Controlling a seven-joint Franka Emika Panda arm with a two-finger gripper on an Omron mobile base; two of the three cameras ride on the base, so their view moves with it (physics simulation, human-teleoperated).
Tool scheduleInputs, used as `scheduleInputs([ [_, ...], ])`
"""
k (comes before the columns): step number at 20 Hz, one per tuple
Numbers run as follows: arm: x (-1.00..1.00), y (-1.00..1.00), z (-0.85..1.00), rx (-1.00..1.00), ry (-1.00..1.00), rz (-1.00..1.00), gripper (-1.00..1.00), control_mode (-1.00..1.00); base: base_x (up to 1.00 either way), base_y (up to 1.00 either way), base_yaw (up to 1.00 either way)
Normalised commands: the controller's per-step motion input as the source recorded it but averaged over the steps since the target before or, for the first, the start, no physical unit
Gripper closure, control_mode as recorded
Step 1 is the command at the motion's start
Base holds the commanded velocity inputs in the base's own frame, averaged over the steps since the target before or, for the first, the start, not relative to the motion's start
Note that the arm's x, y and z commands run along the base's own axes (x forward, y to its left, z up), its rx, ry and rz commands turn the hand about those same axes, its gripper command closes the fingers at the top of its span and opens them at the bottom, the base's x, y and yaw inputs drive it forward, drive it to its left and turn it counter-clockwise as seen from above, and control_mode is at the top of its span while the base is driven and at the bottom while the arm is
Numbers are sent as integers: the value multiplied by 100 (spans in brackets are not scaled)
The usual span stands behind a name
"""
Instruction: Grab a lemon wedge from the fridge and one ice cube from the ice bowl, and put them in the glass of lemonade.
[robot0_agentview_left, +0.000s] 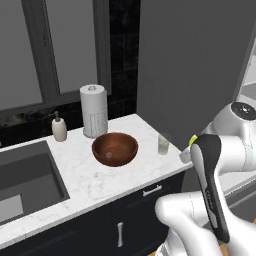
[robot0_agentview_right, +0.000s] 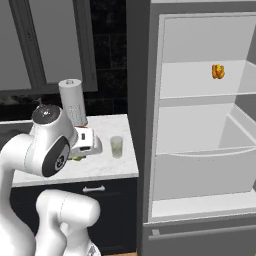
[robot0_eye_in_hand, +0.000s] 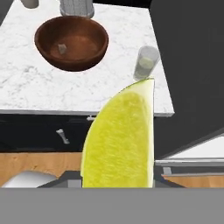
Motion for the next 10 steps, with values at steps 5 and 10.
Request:
scheduleInputs([
  [5,1,1,0,-21,38,23,100,-100,0,0,0],
  [10,8,16,0,-32,33,20,100,-100,0,0,0],
])
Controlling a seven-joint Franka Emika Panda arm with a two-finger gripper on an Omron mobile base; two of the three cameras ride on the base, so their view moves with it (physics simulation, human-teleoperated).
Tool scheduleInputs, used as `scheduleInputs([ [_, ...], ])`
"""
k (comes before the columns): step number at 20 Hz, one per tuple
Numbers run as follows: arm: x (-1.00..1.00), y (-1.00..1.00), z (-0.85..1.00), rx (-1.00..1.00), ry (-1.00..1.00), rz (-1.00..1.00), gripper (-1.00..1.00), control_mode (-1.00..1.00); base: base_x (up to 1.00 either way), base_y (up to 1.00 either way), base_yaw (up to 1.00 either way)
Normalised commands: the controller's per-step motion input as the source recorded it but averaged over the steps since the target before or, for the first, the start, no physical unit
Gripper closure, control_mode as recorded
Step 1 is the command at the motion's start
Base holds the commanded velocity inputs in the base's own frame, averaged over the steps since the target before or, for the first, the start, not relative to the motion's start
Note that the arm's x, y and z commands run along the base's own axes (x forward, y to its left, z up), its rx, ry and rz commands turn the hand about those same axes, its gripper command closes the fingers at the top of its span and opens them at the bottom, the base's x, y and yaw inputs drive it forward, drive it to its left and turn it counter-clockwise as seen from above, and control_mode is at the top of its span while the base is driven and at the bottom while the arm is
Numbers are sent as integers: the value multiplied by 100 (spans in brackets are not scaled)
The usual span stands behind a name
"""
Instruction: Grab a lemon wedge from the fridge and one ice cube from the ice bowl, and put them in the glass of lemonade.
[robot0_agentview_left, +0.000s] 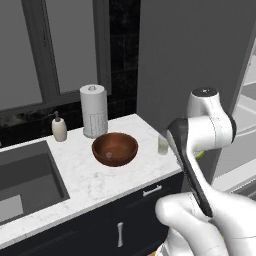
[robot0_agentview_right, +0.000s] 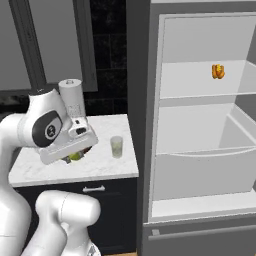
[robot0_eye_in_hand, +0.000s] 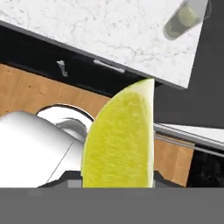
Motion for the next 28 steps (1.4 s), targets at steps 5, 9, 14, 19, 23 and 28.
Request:
scheduleInputs([
  [5,0,0,0,-32,1,31,100,-100,0,0,0],
  [9,0,-2,0,-31,-3,45,100,-100,0,0,0],
  [14,15,0,10,-32,27,46,100,-100,0,0,0],
  [19,27,0,8,-34,35,45,100,-100,0,0,0],
  [23,36,0,5,-36,40,40,100,-100,0,0,0],
  [28,44,0,0,-32,33,38,100,-100,0,0,0],
])
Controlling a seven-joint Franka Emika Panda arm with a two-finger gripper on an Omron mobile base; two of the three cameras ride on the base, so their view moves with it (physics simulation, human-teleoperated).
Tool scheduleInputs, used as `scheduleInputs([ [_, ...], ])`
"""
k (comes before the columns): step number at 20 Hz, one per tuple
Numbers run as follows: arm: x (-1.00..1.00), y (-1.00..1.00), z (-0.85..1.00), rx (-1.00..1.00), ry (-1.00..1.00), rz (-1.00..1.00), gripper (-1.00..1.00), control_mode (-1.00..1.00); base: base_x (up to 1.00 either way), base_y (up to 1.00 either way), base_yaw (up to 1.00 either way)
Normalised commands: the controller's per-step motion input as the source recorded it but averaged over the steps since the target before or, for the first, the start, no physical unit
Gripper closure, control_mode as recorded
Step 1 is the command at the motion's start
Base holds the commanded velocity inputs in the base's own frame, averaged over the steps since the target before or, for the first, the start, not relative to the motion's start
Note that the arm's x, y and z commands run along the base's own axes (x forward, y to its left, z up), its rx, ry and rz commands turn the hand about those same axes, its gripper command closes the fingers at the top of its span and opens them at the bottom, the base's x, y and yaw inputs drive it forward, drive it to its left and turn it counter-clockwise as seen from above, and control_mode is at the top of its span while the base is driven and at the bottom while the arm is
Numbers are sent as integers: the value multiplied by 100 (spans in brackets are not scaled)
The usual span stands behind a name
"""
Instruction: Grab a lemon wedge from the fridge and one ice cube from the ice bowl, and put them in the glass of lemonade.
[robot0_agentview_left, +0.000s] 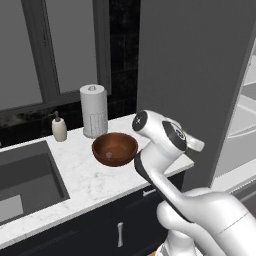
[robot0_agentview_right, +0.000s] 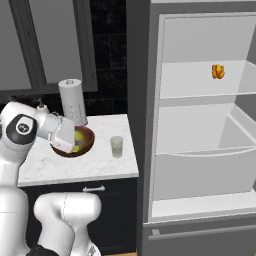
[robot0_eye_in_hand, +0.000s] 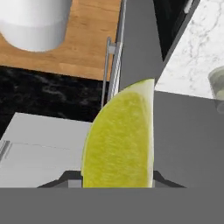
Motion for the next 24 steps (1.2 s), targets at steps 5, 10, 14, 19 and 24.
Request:
scheduleInputs([
  [5,39,0,0,-18,22,31,100,-100,0,0,0],
  [10,31,-5,-16,0,-8,0,100,-100,0,0,0],
  [14,33,-5,-47,0,-29,-2,100,-100,0,0,0],
  [19,40,-2,-21,1,-13,-1,100,-100,0,0,0],
  [24,40,-3,5,8,23,-1,100,-100,0,0,0],
])
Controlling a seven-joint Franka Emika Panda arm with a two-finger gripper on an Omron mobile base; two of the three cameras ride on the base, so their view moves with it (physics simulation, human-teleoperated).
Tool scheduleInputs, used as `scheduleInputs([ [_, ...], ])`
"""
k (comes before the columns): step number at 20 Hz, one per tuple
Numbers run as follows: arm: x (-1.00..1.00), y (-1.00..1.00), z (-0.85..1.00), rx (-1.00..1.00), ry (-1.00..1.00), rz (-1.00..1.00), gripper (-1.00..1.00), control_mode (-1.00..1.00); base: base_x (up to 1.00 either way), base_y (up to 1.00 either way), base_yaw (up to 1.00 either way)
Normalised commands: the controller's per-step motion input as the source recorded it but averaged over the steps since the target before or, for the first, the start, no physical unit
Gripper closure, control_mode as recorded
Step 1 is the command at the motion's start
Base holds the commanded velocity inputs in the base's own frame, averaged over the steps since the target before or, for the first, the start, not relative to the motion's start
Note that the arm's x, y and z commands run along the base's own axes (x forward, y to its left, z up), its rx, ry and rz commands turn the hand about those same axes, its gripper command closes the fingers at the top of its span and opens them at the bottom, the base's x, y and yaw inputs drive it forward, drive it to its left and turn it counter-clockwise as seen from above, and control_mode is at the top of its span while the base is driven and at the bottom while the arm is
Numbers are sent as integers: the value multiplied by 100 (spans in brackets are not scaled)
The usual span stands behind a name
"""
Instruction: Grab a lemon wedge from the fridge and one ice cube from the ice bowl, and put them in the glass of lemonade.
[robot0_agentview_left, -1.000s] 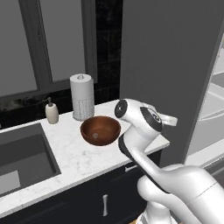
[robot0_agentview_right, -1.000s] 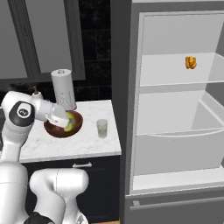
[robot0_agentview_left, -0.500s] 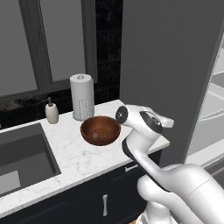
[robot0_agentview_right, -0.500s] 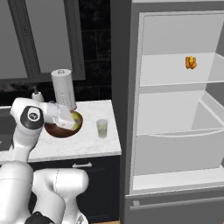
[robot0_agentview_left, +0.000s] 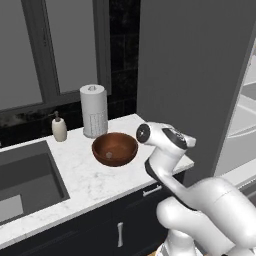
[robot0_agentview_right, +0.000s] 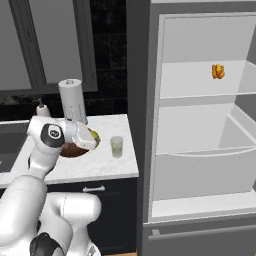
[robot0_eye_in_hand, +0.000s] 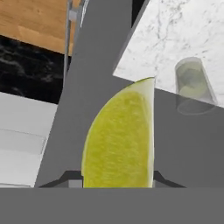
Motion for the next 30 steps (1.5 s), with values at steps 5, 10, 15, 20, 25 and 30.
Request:
scheduleInputs([
  [5,55,-1,1,6,31,-1,100,-100,0,0,0],
  [10,50,0,-6,-3,2,0,100,-100,0,0,0],
  [15,26,-4,-17,-12,-9,-2,100,-100,0,0,0],
  [20,20,-19,-19,-6,-10,-1,100,-100,0,0,0],
  [25,27,-18,-7,0,-1,-4,100,-100,0,0,0],
  [30,31,-11,0,0,0,-6,100,-100,0,0,0],
])
